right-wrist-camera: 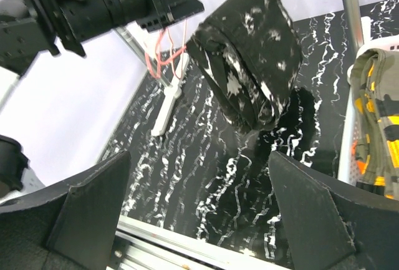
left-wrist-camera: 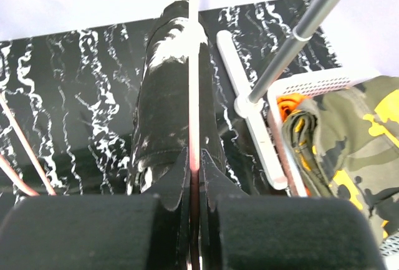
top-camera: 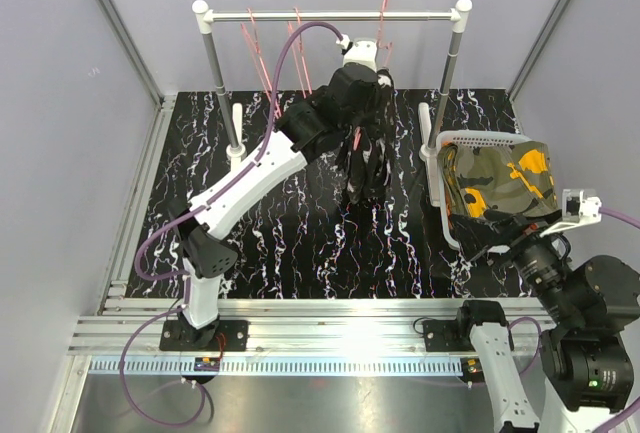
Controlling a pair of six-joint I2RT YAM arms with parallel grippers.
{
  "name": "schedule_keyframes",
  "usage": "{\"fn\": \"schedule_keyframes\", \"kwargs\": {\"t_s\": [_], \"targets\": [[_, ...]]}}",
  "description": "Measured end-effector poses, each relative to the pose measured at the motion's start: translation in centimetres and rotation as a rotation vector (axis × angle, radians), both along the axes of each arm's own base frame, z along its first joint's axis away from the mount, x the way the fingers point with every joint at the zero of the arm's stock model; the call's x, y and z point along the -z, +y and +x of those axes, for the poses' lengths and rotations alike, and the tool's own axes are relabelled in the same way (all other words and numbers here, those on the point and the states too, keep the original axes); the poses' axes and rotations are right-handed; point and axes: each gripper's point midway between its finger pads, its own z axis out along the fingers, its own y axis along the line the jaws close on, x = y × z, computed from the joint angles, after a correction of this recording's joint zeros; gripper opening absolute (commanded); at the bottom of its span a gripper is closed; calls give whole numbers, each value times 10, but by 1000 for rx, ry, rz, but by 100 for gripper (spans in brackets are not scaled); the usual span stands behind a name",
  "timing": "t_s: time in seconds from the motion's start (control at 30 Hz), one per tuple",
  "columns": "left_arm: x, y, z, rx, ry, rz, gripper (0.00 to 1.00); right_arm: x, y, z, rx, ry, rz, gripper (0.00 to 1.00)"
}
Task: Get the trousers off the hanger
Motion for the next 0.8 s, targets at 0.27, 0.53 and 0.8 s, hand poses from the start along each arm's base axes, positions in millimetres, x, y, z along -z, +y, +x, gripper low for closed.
{"fn": "schedule_keyframes", "kwargs": {"t_s": [0.27, 0.53, 0.8], "targets": [[-23, -6, -15, 46, -45, -34, 0, 18, 12, 29, -130, 99, -98, 100], [-65, 11, -63, 29, -88, -107, 0, 29, 69, 81, -369, 263, -205, 99], [-76, 53, -113, -16, -47, -252, 0, 68, 111, 99, -446, 314, -394, 99]]}}
